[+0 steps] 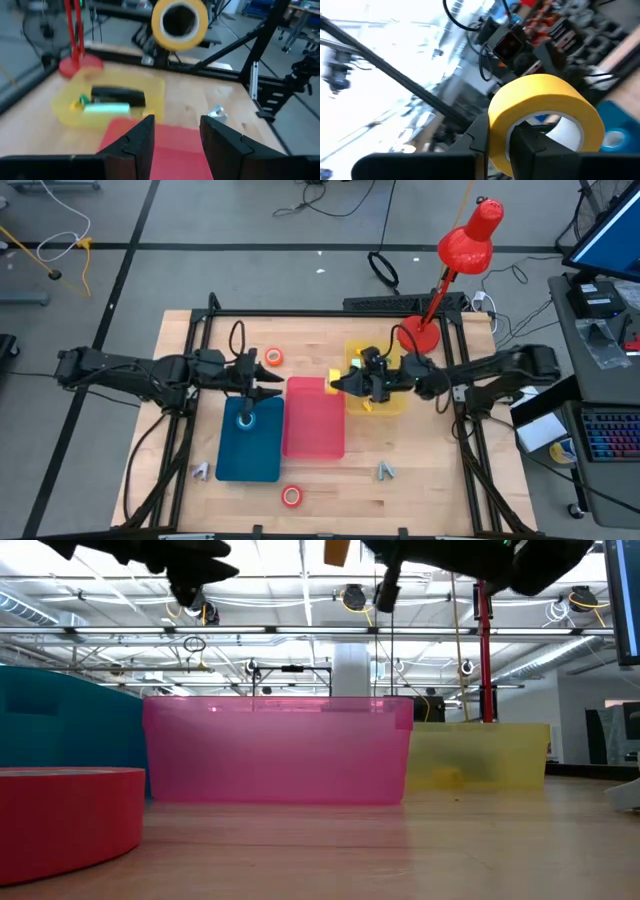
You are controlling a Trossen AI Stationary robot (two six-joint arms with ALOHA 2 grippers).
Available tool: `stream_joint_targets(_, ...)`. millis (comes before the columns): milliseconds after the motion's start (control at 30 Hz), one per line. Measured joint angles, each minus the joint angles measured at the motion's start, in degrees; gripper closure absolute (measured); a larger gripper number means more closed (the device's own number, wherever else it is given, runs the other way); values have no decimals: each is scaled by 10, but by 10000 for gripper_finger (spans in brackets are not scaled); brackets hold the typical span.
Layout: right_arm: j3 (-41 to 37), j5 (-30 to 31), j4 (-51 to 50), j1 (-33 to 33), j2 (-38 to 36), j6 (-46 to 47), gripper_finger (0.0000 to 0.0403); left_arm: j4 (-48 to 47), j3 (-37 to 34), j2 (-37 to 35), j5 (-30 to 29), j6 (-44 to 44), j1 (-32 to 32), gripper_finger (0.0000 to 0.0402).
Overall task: Pick and place Stapler, Stapler remover, tape
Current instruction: Put the yellow tape into the blue bin
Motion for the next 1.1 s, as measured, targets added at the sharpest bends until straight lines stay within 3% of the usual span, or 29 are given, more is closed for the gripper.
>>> stream_joint_targets(233,0,7,207,-1,110,84,371,83,0,42,-47,94,-28,243)
stream_joint_targets(400,3,48,271,-1,164,104,371,121,0,65,-106,126,-46,243)
stream_joint_targets(800,118,28,248,-2,251,114,371,159,0,97,-132,144,-56,243)
stream_joint_targets(1100,134,33,201,-2,256,113,371,147,-1,98,-141,144,-56,243)
